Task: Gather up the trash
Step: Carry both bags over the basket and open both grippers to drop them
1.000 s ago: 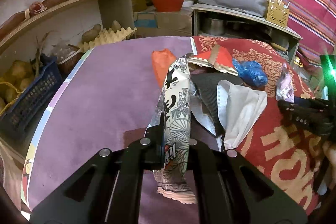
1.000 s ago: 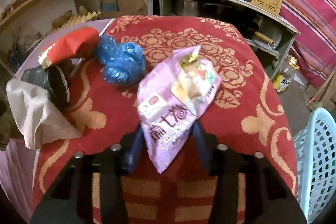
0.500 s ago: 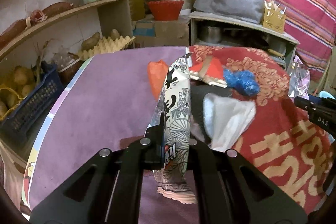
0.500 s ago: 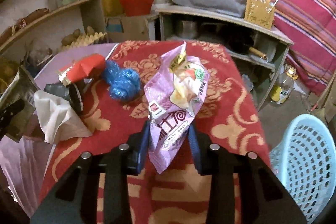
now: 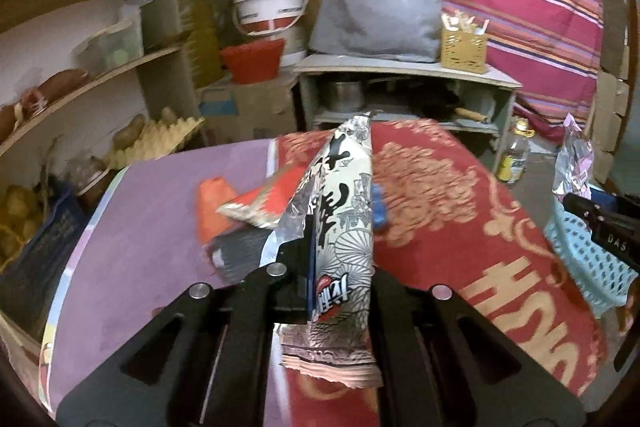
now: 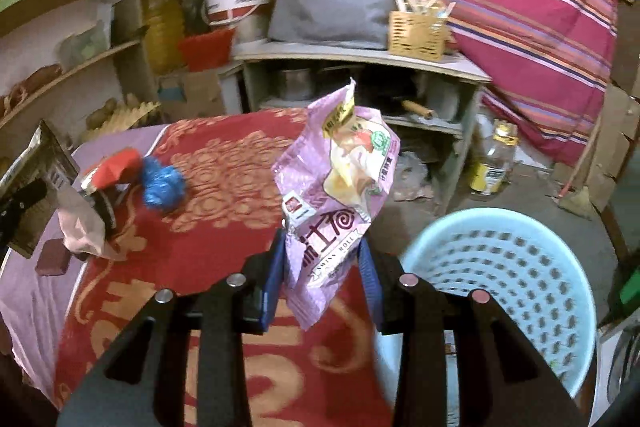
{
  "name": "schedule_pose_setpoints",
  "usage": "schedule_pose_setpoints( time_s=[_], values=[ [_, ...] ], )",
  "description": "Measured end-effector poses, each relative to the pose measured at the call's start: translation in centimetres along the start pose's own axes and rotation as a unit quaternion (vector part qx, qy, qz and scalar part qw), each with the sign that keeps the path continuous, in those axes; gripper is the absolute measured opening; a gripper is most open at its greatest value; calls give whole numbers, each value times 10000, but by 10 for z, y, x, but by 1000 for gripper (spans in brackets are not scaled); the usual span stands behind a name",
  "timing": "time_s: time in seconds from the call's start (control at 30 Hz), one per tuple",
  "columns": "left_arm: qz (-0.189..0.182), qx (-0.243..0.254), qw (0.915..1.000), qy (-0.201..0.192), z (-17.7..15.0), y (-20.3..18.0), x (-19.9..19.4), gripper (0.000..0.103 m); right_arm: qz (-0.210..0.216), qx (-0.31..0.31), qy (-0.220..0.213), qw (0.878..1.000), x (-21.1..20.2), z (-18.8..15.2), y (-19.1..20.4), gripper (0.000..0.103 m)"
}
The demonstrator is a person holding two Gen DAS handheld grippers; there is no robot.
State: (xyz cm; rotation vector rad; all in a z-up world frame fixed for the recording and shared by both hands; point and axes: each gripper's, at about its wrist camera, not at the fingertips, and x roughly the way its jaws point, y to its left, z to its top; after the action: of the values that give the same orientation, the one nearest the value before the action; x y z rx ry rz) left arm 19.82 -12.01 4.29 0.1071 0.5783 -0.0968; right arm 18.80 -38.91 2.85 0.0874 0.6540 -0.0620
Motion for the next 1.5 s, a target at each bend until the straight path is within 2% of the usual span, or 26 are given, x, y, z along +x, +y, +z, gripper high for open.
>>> schedule_pose_setpoints(
  time_s=[0.4, 0.73, 1.2, 1.4, 1.5],
  values=[
    [-802, 505, 9954, -158, 13, -114, -6, 3, -528, 573, -167, 9968, -25, -12, -95, 36],
    [-1297, 771, 9886, -20, 9, -186, -1, 3, -704, 1002, -115, 9924, -39, -33, -160, 36],
    [-1765, 1179, 9772, -99, 7, -271, 3, 3, -638, 1229, -123, 9903, -44, -43, -182, 36],
    [-1885, 1250, 9741, 55, 5, -286, 16, 3, -584, 1300, -57, 9898, -38, -46, -187, 36],
    [-1871, 1280, 9739, 112, 2, -290, 20, 10, -579, 1320, -34, 9896, -36, -46, -189, 36]
  ],
)
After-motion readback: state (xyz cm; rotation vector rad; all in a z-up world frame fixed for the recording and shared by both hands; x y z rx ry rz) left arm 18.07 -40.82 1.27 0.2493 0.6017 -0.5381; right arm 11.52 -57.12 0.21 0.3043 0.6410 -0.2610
